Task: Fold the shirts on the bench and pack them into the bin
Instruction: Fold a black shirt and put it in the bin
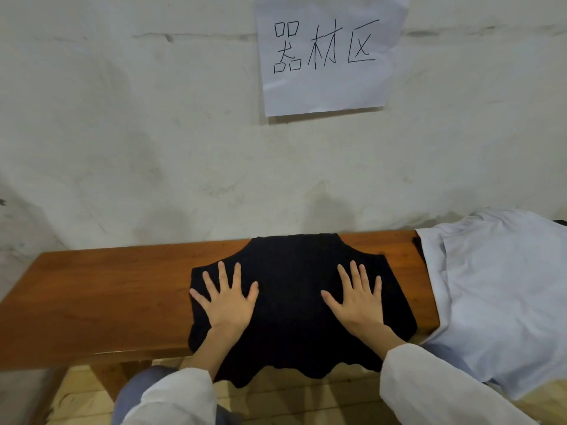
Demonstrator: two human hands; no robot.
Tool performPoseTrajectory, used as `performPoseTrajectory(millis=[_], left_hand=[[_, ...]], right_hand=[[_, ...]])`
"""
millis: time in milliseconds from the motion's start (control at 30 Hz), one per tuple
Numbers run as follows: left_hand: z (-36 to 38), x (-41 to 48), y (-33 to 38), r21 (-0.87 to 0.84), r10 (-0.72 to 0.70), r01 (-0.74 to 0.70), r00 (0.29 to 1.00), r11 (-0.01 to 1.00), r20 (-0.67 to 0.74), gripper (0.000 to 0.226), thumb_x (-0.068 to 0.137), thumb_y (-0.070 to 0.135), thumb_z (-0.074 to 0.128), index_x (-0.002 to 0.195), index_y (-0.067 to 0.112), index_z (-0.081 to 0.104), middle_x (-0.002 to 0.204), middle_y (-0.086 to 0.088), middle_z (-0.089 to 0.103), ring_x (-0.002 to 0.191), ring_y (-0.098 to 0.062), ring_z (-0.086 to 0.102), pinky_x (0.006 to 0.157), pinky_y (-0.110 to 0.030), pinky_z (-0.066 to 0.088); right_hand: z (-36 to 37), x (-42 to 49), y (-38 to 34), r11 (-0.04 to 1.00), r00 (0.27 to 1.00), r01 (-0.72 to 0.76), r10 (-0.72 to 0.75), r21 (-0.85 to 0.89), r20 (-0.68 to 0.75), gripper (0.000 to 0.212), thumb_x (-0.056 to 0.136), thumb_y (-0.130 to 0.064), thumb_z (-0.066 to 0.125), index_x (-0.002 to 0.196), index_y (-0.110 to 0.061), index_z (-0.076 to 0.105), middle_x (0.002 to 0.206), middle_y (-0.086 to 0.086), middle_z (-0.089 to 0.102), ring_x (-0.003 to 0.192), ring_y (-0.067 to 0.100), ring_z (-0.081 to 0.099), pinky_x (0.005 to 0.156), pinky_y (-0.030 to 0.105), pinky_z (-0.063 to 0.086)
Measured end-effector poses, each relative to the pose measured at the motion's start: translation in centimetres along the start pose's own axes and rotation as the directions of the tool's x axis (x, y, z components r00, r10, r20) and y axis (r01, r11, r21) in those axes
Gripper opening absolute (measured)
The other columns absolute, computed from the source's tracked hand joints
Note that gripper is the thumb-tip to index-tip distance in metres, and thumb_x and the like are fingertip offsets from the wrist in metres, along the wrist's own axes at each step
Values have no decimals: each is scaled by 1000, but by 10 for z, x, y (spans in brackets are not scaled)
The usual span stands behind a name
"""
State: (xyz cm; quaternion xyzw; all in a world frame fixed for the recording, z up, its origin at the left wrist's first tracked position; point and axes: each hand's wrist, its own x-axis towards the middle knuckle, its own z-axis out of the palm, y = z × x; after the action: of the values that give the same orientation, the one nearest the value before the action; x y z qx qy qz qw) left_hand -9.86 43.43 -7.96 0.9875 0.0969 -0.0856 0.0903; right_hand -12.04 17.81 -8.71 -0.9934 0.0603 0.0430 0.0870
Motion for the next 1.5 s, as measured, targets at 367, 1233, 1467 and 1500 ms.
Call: performPoseTrajectory(millis=[367, 1233, 1467, 1500], left_hand=[[1, -25, 10, -24, 36, -36, 999, 999, 20, 68, 98, 56, 21, 153, 21, 1, 160, -4, -5, 147, -28, -8, 114, -60, 1], [56, -110, 4, -115, 634, -718, 668, 686, -390, 18, 84, 24, 45, 83, 20, 63, 75, 10, 58, 64, -5, 55, 49, -20, 43], [111, -81, -37, -329, -21, 128, 951, 936, 310, 19, 96, 16, 43, 100, 8, 60, 103, -15, 65, 91, -31, 61, 69, -37, 48], [111, -71, -45, -449, -158, 345, 902, 824, 402, 20, 96, 12, 45, 110, 4, 57, 110, -19, 61, 97, -35, 59, 73, -40, 48]], right_hand=[[-8, 7, 3, 995, 996, -46, 52, 86, -71, 69, 98, -53, 24, 152, -16, 2, 160, 6, -5, 146, 20, -12, 118, 41, -6], [2, -88, 15, 797, 911, 404, -306, 448, -277, 13, 95, -30, 44, 98, -22, 55, 89, -12, 56, 65, 4, 55, 58, 17, 45], [83, -73, 66, 969, 859, -131, 5, 212, 512, 22, 97, -24, 47, 108, -11, 61, 108, 8, 60, 106, 25, 58, 76, 27, 40], [86, -69, 72, 974, 844, -146, 32, 172, 535, 23, 98, -24, 46, 113, -10, 57, 109, 7, 56, 105, 24, 55, 76, 26, 38]])
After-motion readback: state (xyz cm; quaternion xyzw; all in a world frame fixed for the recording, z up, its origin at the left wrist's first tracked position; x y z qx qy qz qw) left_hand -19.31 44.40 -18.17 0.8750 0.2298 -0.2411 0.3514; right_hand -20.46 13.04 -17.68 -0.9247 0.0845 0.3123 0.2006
